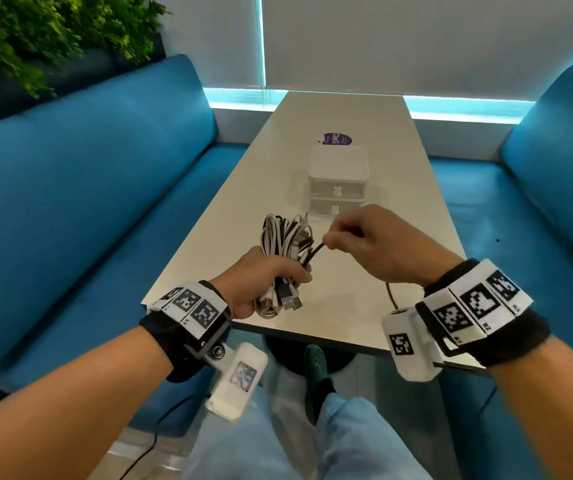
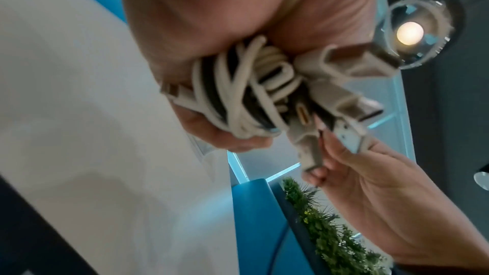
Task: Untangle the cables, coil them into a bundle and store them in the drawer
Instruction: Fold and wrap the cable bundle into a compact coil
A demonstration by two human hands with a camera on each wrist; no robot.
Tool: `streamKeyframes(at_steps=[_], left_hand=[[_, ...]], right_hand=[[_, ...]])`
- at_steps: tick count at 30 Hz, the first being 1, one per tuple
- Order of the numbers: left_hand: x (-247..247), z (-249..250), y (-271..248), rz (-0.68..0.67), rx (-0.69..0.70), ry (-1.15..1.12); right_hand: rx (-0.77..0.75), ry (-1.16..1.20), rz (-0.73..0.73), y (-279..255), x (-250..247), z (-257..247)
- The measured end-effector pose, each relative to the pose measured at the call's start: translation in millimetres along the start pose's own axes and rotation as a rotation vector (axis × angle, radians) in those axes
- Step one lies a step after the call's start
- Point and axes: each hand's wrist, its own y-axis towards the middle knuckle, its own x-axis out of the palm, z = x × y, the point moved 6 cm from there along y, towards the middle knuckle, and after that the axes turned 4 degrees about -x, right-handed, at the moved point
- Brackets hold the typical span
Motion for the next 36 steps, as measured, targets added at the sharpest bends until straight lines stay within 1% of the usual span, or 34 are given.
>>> streamKeyframes(at_steps=[2,4,5,7,8,10,14,19,22,26,28,30,34,36], left_hand=[[15.0,5.3,-4.3,-0.118,0.032,-0.084],[27.2,11.9,-7.7,-0.193,0.065,-0.154],[30.2,14.5,-8.3,-0.201,0.081,-0.171],[31.1,17.3,-6.7,-0.174,0.114,-0.152],[31.3,17.6,-6.0,-0.16,0.125,-0.13],[33.0,16.8,-5.5,-0.155,0.137,-0.102],[37.8,19.4,-4.7,-0.175,0.111,-0.105],[33.1,25.8,-3.4,-0.197,0.077,-0.101],[29.3,27.1,-3.3,-0.19,0.075,-0.113],[32.6,24.2,-4.2,-0.227,0.074,-0.222],[36.2,24.7,-5.9,-0.243,0.09,-0.238],[37.9,25.9,-7.3,-0.26,0.094,-0.212],[42.9,29.1,-16.1,-0.381,0.066,-0.072],[42.9,27.9,-15.0,-0.386,0.057,-0.035]], right_hand=[[-0.053,0.179,0.107,-1.0,1.8,-8.8],[-0.04,0.467,0.21,-3.0,9.1,-10.3],[-0.024,0.567,0.266,-4.4,13.0,-8.5],[0.017,0.667,0.374,-5.8,20.2,-3.8],[0.046,0.712,0.409,-6.7,23.0,-2.8],[0.093,0.78,0.42,-8.1,29.2,-4.2],[0.092,0.769,0.401,-9.5,35.3,-12.7],[0.107,0.712,0.416,-1.4,32.1,-15.3],[0.101,0.689,0.362,4.2,29.5,-19.4],[0.1,0.79,0.287,4.7,27.4,-24.6],[0.102,0.817,0.309,3.8,27.0,-25.9],[0.096,0.794,0.363,2.9,25.5,-26.9],[0.135,0.78,0.459,1.2,23.7,-21.2],[0.137,0.769,0.481,2.3,25.0,-17.8]])
